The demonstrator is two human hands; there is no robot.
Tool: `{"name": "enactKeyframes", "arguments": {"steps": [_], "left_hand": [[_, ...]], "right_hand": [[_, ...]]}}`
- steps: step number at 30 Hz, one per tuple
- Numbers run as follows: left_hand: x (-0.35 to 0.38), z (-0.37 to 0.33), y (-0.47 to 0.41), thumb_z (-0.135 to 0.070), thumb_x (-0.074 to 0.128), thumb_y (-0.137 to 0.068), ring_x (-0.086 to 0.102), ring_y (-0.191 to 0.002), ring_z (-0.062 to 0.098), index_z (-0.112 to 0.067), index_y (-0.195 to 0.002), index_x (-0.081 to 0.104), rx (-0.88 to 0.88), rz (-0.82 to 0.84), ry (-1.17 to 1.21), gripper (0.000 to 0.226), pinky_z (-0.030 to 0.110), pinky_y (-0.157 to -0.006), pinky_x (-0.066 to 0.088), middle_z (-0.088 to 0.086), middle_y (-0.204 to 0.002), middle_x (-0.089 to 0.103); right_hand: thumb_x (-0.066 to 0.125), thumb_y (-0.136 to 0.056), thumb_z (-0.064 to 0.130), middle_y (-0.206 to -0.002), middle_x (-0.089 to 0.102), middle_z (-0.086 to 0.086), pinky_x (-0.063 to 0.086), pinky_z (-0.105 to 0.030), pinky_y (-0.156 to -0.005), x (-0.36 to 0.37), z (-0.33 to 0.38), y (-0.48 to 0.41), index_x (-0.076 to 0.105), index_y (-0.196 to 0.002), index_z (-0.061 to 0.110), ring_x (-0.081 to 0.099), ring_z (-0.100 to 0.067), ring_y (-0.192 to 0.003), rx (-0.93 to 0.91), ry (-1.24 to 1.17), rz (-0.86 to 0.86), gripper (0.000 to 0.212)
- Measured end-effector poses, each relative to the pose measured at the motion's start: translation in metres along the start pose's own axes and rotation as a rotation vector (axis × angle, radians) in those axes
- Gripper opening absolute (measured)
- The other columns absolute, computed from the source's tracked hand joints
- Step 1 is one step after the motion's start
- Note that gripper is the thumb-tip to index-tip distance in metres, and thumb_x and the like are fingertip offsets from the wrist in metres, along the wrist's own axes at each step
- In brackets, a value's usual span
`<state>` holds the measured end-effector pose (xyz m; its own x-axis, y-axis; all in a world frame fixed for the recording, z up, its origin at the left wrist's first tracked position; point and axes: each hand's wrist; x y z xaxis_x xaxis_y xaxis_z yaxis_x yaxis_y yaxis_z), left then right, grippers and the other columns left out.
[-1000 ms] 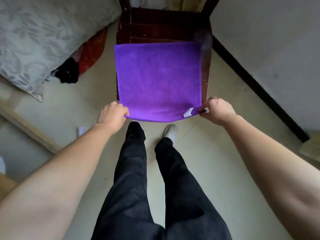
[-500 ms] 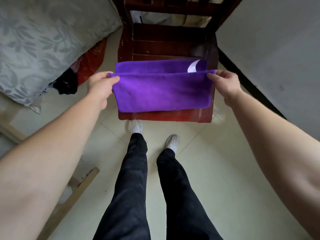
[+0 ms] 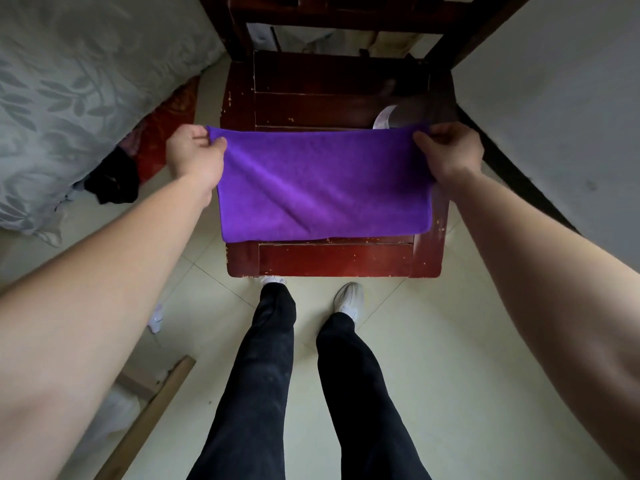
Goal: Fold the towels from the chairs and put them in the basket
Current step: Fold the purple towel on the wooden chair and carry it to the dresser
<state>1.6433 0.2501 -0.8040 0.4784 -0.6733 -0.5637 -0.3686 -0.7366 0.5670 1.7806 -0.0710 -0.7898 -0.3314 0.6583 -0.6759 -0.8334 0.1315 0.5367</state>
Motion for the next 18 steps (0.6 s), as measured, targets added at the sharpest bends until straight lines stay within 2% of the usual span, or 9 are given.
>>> {"name": "enactKeyframes", "arguments": {"steps": [2,4,5,8,10,12,14,18], "left_hand": [[-0.001,0.003,0.010,-0.029,0.069,-0.084,0.060,-0.107,0.023,-0.012,-0.130,0.053,0.205,-0.079,-0.306,0.052,0.032,-0.094,0.048,0.009,-0.121,0.062],[-0.002,0.002,0.033,-0.043,0.067,-0.080,0.044,-0.127,0.032,-0.015,-0.137,0.045,0.500,-0.126,-0.600,0.068,0.038,-0.104,0.035,0.013,-0.139,0.046],[0.000,-0.001,0.045,-0.049,0.067,-0.078,0.037,-0.134,0.034,-0.017,-0.141,0.042,0.643,-0.065,-0.683,0.074,0.042,-0.108,0.031,0.015,-0.147,0.038],[0.017,-0.001,0.062,-0.059,0.072,-0.072,0.007,-0.151,0.031,-0.023,-0.151,0.029,0.956,0.370,-0.920,0.098,0.054,-0.119,0.012,0.013,-0.163,0.010],[0.030,0.001,0.063,-0.065,0.073,-0.068,-0.008,-0.152,0.027,-0.023,-0.156,0.010,1.028,0.556,-1.146,0.116,0.054,-0.121,0.002,0.010,-0.165,-0.005],[0.042,0.004,0.061,-0.069,0.072,-0.066,-0.016,-0.151,0.027,-0.023,-0.157,-0.004,1.019,0.601,-1.269,0.127,0.057,-0.120,0.000,0.010,-0.164,-0.015],[0.053,0.005,0.062,-0.069,0.074,-0.063,-0.020,-0.149,0.031,-0.022,-0.156,-0.011,0.993,0.594,-1.300,0.134,0.061,-0.119,0.000,0.012,-0.162,-0.022],[0.070,0.001,0.072,-0.065,0.079,-0.059,-0.022,-0.148,0.036,-0.021,-0.155,-0.012,0.922,0.576,-1.298,0.140,0.066,-0.116,0.000,0.013,-0.161,-0.024]], "right_hand": [[0.075,-0.081,0.047,-0.093,0.069,0.005,0.048,-0.021,-0.077,0.002,-0.001,0.007,0.071,-0.107,0.018,0.063,-0.010,-0.085,0.016,0.043,-0.040,0.039],[0.074,-0.076,0.060,-0.100,0.070,0.005,0.046,-0.022,-0.081,0.003,-0.004,0.017,0.067,-0.112,0.019,0.066,-0.015,-0.096,0.065,0.062,-0.048,0.055],[0.074,-0.073,0.065,-0.106,0.072,0.003,0.047,-0.023,-0.083,0.003,-0.007,0.022,0.067,-0.115,0.020,0.067,-0.019,-0.103,0.086,0.084,-0.031,0.062],[0.073,-0.072,0.068,-0.113,0.072,-0.003,0.051,-0.030,-0.083,0.003,-0.021,0.035,0.064,-0.119,0.018,0.067,-0.026,-0.107,0.089,0.205,0.089,0.069],[0.075,-0.075,0.064,-0.109,0.071,-0.006,0.053,-0.034,-0.083,0.003,-0.029,0.039,0.066,-0.115,0.016,0.066,-0.030,-0.104,0.082,0.282,0.170,0.063],[0.075,-0.074,0.064,-0.100,0.071,-0.005,0.055,-0.037,-0.081,0.000,-0.037,0.037,0.069,-0.106,0.016,0.067,-0.030,-0.097,0.112,0.300,0.236,0.057],[0.076,-0.072,0.066,-0.101,0.073,-0.003,0.058,-0.042,-0.085,-0.003,-0.043,0.032,0.070,-0.103,0.018,0.069,-0.029,-0.094,0.151,0.234,0.273,0.057],[0.078,-0.076,0.059,-0.117,0.069,0.000,0.058,-0.043,-0.091,-0.013,-0.047,0.029,0.065,-0.125,0.015,0.067,-0.024,-0.104,0.202,0.030,0.314,0.066]]}}
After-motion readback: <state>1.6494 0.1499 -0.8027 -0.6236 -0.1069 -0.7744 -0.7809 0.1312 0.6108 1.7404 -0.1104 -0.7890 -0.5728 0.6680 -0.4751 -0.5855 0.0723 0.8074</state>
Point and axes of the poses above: each hand's wrist, its own y-axis away from the middle knuckle, its own x-axis out of the palm, z = x × y
